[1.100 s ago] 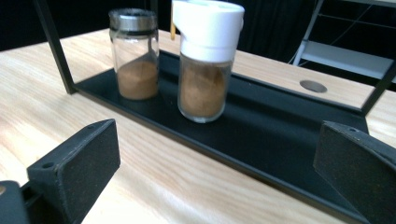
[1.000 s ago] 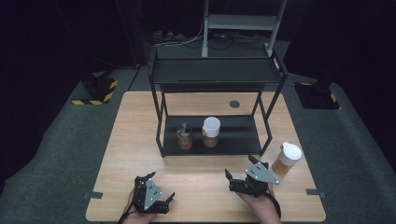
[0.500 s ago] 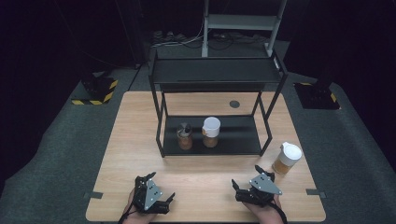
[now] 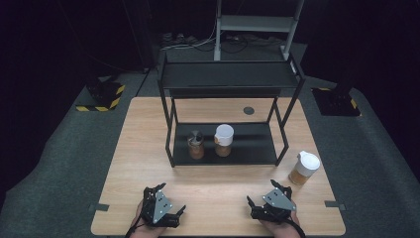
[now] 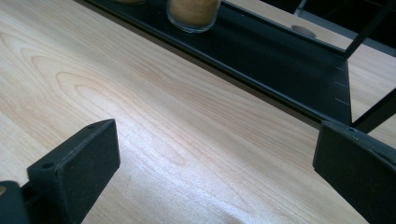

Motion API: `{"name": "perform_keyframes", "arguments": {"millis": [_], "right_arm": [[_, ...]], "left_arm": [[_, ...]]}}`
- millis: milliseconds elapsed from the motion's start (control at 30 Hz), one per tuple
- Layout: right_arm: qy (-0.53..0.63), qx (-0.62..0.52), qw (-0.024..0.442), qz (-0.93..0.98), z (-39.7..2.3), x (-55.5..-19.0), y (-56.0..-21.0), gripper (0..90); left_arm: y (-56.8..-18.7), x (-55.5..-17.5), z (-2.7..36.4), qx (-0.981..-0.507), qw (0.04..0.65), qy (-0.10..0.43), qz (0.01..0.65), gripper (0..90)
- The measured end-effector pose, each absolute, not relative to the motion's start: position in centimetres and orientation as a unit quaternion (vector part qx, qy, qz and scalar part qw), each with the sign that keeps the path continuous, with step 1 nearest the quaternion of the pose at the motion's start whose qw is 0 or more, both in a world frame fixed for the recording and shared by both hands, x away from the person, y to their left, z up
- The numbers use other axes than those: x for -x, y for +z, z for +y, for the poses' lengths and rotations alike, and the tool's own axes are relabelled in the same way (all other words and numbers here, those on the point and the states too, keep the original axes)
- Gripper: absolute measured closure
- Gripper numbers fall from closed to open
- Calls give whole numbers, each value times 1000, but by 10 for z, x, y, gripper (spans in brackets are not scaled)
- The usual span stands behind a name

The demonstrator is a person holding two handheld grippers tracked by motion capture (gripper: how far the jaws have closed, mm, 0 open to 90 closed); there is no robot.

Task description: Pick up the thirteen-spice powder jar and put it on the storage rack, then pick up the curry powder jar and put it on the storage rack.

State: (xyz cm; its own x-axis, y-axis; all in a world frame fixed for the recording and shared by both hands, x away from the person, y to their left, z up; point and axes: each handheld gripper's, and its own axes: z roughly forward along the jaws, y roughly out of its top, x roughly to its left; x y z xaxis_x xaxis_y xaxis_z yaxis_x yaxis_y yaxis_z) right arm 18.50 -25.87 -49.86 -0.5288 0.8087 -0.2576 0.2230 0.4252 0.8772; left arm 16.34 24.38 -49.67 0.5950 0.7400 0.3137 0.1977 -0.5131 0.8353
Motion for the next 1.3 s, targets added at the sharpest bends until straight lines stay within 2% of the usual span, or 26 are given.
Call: {"name": "perform_keyframes", "arguments": {"millis": [367, 800, 1300], "right_arm": [[436, -330, 363, 754, -263, -177, -506, 3], [463, -341, 348, 741, -277, -177, -507, 3], [467, -340, 355, 735, -293, -170, -505, 3]], "left_arm": [[-496, -163, 241, -808, 389, 344, 280, 8], [-496, -163, 238, -811, 381, 348, 274, 9], [-496, -163, 239, -812, 383, 347, 272, 10]]}}
